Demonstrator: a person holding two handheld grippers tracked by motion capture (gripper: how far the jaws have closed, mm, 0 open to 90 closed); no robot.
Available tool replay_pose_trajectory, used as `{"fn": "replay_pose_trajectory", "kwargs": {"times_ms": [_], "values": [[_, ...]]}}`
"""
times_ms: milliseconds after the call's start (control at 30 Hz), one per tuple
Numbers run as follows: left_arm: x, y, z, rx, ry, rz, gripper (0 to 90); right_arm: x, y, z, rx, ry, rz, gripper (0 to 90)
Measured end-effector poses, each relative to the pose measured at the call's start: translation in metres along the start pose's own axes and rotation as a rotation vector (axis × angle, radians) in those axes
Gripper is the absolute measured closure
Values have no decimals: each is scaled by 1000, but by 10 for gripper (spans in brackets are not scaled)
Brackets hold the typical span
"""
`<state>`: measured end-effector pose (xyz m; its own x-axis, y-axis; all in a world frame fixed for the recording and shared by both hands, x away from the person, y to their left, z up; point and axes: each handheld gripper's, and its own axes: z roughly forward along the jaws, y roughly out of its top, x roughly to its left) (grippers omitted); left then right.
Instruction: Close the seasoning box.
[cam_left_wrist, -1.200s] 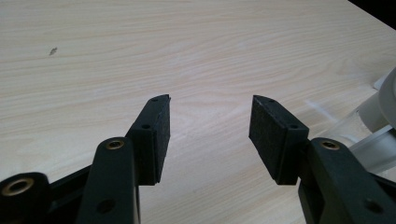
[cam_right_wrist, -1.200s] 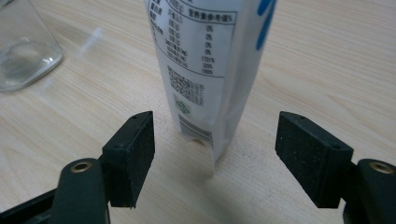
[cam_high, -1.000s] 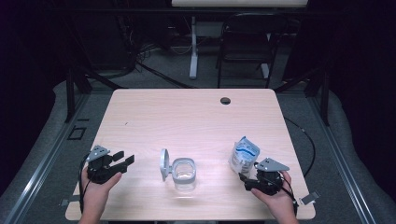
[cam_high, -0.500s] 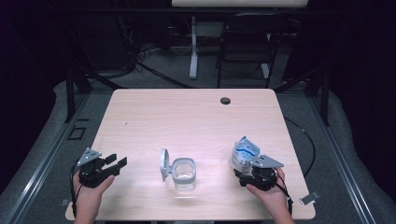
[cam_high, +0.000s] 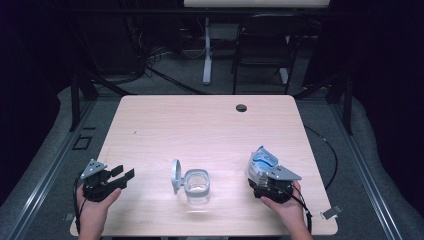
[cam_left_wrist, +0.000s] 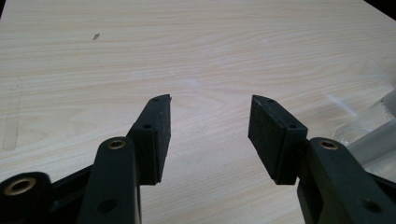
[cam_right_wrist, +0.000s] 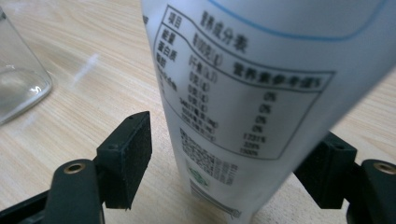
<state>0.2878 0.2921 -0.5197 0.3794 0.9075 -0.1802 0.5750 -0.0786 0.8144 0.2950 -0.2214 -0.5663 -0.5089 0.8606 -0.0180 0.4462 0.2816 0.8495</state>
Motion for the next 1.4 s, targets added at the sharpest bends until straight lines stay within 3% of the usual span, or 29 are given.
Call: {"fn": "replay_pose_trajectory", "kwargs": {"times_ms": [267,500,667,900,1400], "values": [[2,-1,0,3,2,-2,495,2,0,3,-21,-40,-1,288],[2,0,0,0,5,-2,495,4,-9,11,8,-52,-19,290],[3,-1,0,-3,8,-7,495,4,-9,13,-6,-64,-6,312],[4,-1,0,3,7,-5,495,2,-8,14,-9,-66,16,348],[4,-2,2,14,9,-3,496,2,-8,15,-42,-64,15,348]]}}
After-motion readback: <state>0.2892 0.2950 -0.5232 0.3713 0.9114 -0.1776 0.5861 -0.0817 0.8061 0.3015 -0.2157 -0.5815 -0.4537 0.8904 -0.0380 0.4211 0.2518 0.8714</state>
